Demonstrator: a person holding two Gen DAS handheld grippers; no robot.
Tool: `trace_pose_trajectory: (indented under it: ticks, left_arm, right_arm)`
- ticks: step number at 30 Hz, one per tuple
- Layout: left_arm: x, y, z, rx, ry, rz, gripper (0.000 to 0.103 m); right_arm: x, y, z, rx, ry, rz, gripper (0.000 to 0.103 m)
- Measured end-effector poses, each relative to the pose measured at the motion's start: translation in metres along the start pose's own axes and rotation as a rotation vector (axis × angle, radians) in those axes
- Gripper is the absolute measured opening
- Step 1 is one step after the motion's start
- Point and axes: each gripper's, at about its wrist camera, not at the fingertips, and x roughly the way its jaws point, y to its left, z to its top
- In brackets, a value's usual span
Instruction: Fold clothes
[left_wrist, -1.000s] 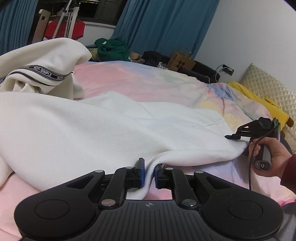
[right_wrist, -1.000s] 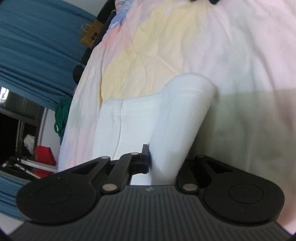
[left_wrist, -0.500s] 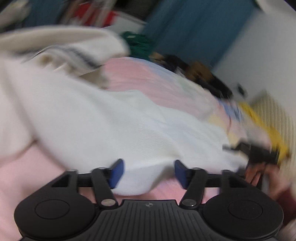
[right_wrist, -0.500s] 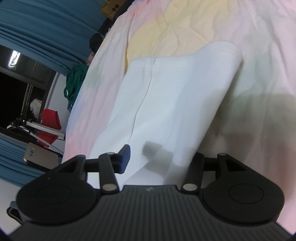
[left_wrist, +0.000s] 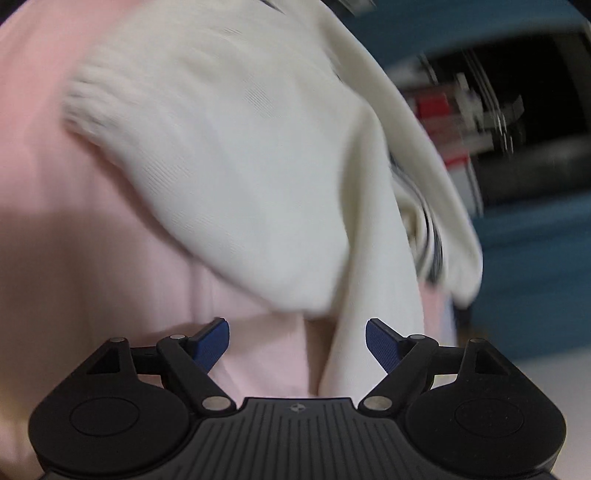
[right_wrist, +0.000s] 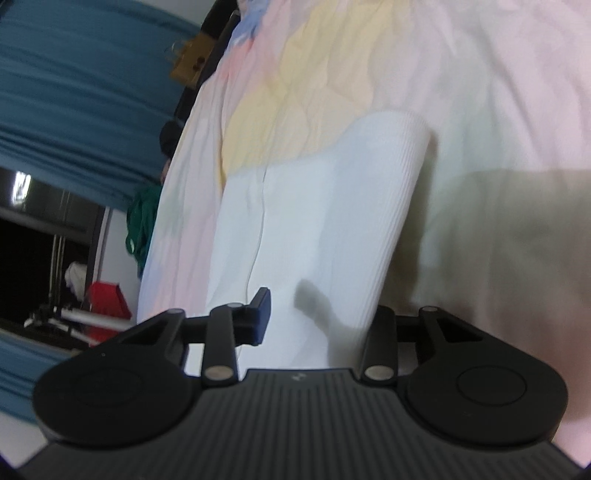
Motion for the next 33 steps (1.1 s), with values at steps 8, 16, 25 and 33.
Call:
trace_pose_trajectory:
  ticks: [8, 16, 25, 33]
  left_arm:
    - [0.017, 0.016, 0.042, -0.131, -0.176, 0.014, 0.063]
    - [-0.023, 0.001, 0.080, -0.095, -0.263, 0.069, 0.013]
    - [-0.124, -0.039, 0.145, 0.070, -0.190, 0.076, 0.011]
    - [-0.143, -0.001, 0.155, 0.159, -0.002, 0.283, 0.011]
  right_arm:
    - [0.010, 0.001, 0.003, -0.003, -0.099, -0.027, 0.026]
    - [0.010, -0.005, 0.007, -0.017, -0.129, -0.031, 0.008]
    - [-0.005, 0.012, 0.017, -0.097, -0.232, 0.004, 0.008]
    - [-0.037, 0.016, 0.018, -0.154, -0.341, -0.062, 0.008]
